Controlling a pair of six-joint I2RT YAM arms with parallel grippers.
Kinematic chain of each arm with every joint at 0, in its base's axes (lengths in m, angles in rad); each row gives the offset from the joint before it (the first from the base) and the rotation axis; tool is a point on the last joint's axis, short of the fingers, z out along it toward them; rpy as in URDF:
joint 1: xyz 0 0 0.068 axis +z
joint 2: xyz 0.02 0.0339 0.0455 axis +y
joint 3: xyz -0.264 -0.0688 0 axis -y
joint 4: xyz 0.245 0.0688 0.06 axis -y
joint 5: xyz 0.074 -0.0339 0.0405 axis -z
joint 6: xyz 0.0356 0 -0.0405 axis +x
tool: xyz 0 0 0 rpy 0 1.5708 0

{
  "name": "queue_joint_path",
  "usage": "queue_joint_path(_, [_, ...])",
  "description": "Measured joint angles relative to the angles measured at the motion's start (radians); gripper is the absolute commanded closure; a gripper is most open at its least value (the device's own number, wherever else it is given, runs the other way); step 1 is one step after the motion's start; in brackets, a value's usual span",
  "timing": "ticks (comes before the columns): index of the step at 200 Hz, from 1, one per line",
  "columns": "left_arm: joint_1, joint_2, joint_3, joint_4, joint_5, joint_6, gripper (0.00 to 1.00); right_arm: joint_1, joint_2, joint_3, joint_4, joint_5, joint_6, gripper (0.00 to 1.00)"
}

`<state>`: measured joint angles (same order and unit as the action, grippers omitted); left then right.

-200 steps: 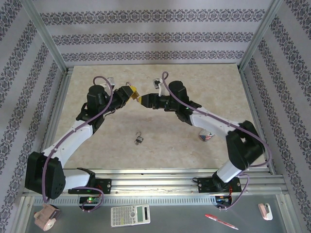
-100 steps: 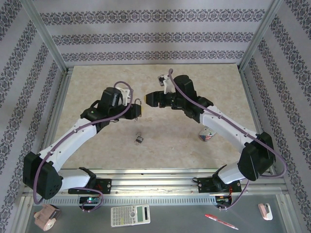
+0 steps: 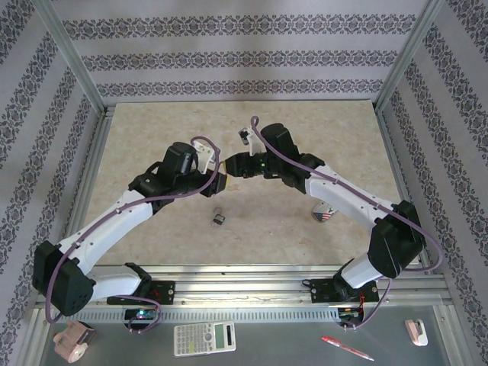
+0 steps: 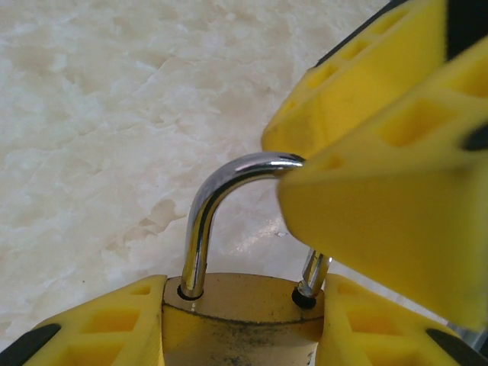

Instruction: Unlock with the key

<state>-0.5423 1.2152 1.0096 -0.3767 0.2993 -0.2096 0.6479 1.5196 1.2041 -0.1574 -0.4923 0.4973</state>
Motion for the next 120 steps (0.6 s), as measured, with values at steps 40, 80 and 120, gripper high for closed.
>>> queue_joint_path(40, [0.000,-0.013,-0.005,0.003,0.023,0.005,1.00,0.000,0.000,-0.012,-0.050,0.065,-0.053,0.61])
queue_joint_path(80, [0.000,-0.013,-0.017,0.020,0.077,0.008,1.00,-0.003,0.001,-0.013,-0.064,0.111,-0.101,0.54])
queue_joint_path(120, [-0.001,-0.013,-0.031,0.027,0.112,0.007,1.00,-0.003,0.051,0.016,-0.064,0.122,-0.117,0.49])
